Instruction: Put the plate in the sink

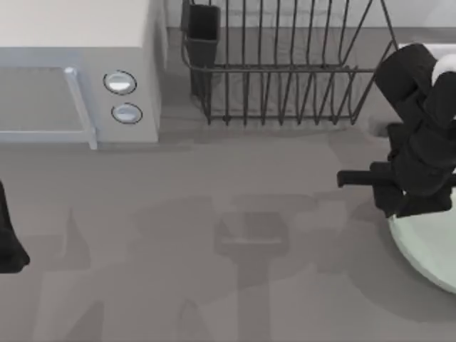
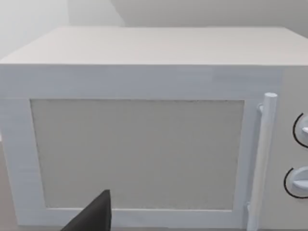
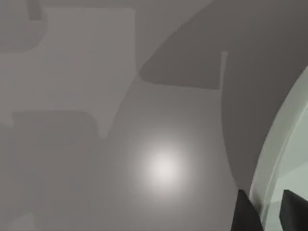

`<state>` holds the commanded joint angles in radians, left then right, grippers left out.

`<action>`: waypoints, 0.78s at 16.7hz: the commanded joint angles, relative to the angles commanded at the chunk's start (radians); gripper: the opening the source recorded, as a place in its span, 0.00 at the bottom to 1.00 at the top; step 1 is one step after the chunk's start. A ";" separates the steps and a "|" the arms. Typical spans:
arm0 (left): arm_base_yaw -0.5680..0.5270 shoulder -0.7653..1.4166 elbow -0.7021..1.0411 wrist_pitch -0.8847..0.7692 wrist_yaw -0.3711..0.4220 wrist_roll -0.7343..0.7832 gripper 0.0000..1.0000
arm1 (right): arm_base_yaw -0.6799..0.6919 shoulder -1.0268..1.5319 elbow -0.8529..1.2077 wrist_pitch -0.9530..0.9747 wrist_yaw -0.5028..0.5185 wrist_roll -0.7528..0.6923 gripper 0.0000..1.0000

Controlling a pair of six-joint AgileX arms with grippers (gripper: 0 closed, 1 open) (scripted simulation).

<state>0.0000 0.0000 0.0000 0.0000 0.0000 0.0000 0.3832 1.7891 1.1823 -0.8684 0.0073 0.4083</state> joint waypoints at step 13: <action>0.000 0.000 0.000 0.000 0.000 0.000 1.00 | -0.015 -0.082 0.720 -0.788 -0.001 -0.016 0.00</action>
<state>0.0000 0.0000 0.0000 0.0000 0.0000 0.0000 0.3681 1.7072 1.9025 -1.6568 0.0059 0.3920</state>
